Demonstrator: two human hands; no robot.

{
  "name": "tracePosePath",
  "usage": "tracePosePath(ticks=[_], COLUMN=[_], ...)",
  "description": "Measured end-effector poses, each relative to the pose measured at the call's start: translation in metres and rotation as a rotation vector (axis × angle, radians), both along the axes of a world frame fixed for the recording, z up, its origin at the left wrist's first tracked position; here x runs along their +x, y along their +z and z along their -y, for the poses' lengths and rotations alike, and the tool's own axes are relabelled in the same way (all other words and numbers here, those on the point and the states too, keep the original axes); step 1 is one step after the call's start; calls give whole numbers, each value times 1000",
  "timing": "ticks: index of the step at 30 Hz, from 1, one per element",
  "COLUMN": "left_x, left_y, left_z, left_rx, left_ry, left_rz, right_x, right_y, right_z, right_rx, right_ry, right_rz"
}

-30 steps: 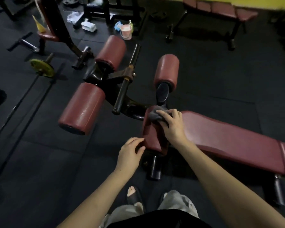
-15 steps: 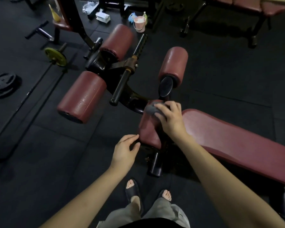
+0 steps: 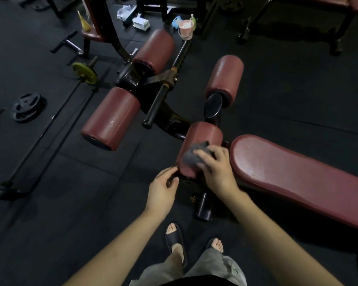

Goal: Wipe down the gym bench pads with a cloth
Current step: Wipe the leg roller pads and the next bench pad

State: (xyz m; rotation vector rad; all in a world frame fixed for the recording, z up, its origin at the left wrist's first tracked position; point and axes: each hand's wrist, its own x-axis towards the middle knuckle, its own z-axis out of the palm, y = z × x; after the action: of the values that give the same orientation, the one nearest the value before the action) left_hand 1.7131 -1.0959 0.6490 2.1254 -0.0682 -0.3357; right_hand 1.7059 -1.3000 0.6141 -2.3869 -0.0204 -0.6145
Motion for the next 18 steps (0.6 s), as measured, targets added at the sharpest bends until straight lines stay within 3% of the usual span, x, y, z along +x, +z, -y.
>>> tracePosePath(ticks=[3,6,13,15,18], left_x=[0,-2,1,4,7], left_y=[0,4,6,6,4], left_z=[0,6,15,17,18], left_rx=[16,45,63,94,64], left_ry=[2,34,72,70,108], left_rz=[-7,15,-33,-63,-176], right_x=[57,66,-47,-26,46], right_y=[8,8,-13,-11,1], right_z=[33,39,-17,-1,35], right_rx=[72,133,166,109,120], right_ry=[-180,-221,-21,7,-146], right_rz=[-31,-75,11,36,7])
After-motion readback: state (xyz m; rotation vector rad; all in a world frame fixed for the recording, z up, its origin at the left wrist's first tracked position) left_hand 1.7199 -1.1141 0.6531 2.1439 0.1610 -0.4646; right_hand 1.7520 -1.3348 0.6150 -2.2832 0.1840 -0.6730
